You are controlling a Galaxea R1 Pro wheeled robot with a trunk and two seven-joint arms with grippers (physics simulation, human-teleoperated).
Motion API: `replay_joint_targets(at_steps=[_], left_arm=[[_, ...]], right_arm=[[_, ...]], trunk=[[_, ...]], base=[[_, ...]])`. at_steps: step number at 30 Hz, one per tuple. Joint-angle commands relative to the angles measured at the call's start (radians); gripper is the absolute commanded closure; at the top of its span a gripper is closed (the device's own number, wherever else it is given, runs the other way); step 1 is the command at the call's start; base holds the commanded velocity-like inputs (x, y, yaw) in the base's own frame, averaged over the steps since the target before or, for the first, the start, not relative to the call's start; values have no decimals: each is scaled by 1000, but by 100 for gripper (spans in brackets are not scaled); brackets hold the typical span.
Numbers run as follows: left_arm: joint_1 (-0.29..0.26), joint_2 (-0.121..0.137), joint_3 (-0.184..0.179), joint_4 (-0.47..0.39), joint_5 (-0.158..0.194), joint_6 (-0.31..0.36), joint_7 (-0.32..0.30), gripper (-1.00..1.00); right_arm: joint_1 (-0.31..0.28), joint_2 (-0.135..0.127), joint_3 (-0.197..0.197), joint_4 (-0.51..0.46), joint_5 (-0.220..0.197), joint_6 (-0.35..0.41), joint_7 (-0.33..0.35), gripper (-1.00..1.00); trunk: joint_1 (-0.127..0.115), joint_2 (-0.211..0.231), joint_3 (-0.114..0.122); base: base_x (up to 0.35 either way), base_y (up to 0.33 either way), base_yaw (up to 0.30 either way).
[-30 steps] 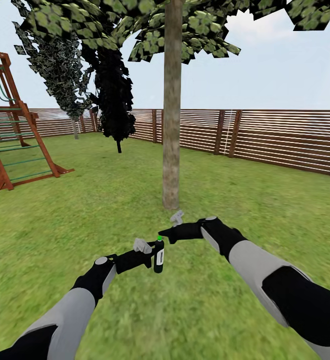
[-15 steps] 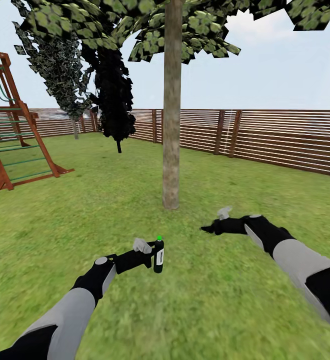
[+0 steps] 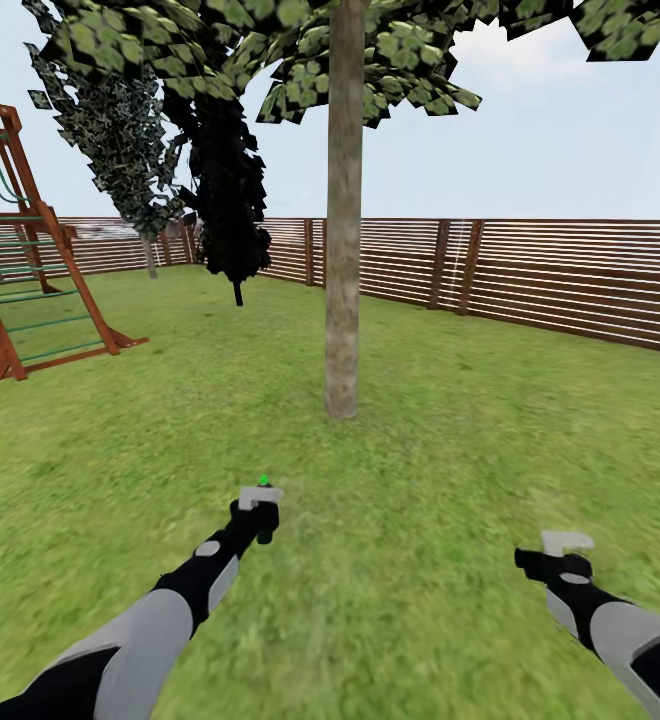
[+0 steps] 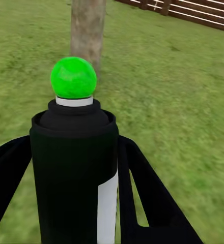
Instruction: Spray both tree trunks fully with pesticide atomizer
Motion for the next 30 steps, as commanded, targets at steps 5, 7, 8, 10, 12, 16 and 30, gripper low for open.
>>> replay_joint_targets(at_steps=[5,7,8,10,12,16,30], left_arm=[[0,-2,0,12,-1,-12,15,100],[0,-3,-2,13,-2,-12,15,100],[0,-3,-2,13,-2,-12,15,100],[0,-3,-3,13,-1,-13,14,100],[0,-14,-4,13,-1,-13,13,100],[0,-38,-7,13,-2,-13,13,100],[0,-55,-9,8,0,-13,14,100]], right_arm=[[68,4,1,1,-78,-103,-74,-100],[76,6,1,2,-92,-162,-82,-100],[95,6,1,3,-98,-225,-85,-100],[107,6,1,3,-100,-256,-86,-100],[114,6,1,3,-101,-270,-87,-100],[116,36,2,3,-99,-274,-86,-100],[126,96,3,4,-97,-275,-86,-100]], trunk=[[0,0,0],[0,0,0],[0,0,0],[0,0,0],[0,0,0],[0,0,0],[0,0,0]], base=[[0,0,0],[0,0,0],[0,0,0],[0,0,0],[49,0,0],[255,0,0],[347,0,0]])
